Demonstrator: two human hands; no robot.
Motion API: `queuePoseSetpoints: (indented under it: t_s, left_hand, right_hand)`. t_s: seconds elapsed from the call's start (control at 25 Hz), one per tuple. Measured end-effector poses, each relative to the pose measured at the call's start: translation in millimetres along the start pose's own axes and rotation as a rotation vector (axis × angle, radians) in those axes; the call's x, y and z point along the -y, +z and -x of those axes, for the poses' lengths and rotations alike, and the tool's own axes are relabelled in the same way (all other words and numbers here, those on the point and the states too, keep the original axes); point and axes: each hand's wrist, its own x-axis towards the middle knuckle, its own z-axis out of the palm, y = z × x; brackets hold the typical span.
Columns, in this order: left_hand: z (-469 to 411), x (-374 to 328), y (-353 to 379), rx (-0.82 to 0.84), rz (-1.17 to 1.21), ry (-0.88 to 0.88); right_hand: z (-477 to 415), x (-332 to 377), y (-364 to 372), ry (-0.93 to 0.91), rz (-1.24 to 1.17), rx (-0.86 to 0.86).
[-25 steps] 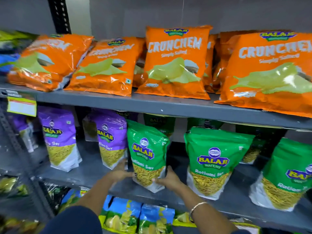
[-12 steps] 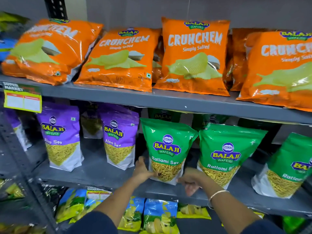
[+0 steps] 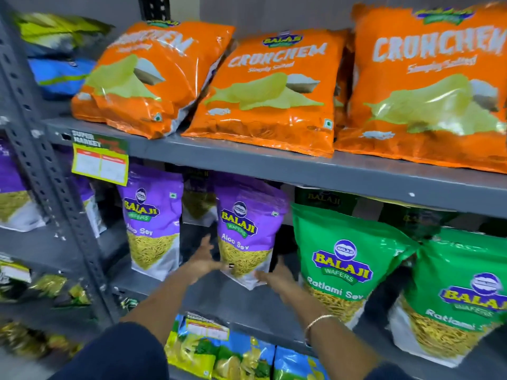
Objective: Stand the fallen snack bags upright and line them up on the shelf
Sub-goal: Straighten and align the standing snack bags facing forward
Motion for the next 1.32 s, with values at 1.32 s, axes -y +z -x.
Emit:
queuePoseSetpoints:
  t_s: [1.32]
  left_hand:
    - [55.2,1.7,155.9,0.088,-0.502,0.215]
  right_hand:
    - [79.8,-91.6,-149.0,0.330,0.195,-0.171]
